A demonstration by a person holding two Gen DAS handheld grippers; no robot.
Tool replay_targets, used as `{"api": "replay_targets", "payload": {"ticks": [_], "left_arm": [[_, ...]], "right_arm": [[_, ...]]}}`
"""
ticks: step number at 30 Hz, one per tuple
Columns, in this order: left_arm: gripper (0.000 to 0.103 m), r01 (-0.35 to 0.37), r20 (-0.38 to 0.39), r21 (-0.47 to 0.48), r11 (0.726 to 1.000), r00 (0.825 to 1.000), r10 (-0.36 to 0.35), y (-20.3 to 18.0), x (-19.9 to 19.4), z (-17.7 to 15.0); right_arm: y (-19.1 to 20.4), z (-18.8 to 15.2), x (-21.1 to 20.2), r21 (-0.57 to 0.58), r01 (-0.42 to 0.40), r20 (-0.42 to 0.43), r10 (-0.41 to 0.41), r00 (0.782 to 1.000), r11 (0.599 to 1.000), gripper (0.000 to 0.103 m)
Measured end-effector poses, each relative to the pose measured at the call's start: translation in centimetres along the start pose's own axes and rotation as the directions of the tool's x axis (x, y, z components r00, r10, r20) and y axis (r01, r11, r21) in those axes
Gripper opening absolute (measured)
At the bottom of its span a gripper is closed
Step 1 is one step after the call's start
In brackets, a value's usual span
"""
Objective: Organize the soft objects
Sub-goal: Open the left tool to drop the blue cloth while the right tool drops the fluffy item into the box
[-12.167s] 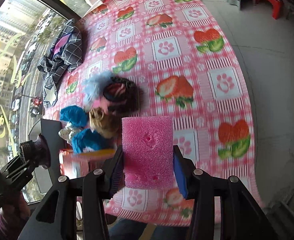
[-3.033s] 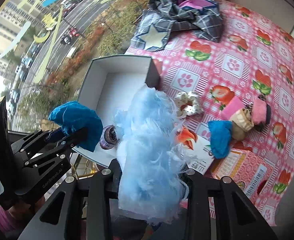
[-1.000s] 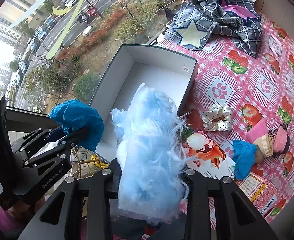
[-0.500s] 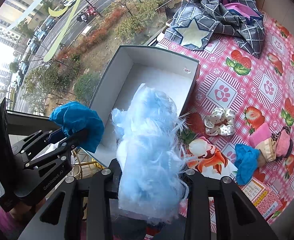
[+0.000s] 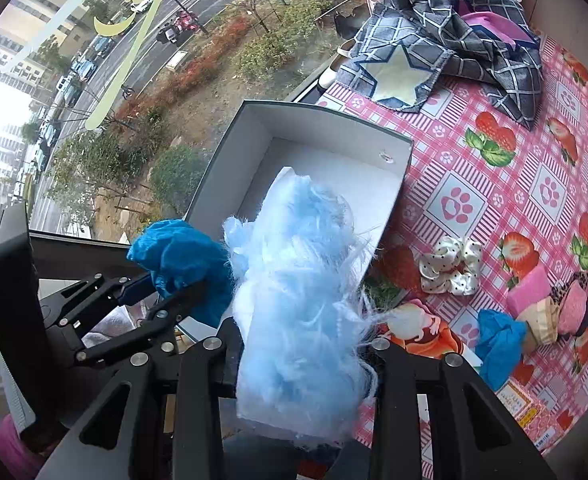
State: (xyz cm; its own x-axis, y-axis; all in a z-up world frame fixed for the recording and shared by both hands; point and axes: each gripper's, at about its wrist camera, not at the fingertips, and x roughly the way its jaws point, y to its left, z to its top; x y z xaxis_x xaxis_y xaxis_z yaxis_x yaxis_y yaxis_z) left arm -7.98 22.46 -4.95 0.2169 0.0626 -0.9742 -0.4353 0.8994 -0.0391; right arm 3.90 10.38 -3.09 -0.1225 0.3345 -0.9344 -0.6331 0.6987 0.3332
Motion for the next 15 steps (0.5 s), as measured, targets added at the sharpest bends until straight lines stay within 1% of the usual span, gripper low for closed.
{"api": "replay_targets", "payload": {"ticks": [15], "left_arm": [[0.034, -0.009, -0.032, 0.003, 1.000, 0.999, 0.009, -0.2, 1.3, 0.2]], "right_arm": [[0.8, 1.2, 1.7, -0.008, -0.013, -0.033, 0.012, 0.999, 1.000, 0.036]]}}
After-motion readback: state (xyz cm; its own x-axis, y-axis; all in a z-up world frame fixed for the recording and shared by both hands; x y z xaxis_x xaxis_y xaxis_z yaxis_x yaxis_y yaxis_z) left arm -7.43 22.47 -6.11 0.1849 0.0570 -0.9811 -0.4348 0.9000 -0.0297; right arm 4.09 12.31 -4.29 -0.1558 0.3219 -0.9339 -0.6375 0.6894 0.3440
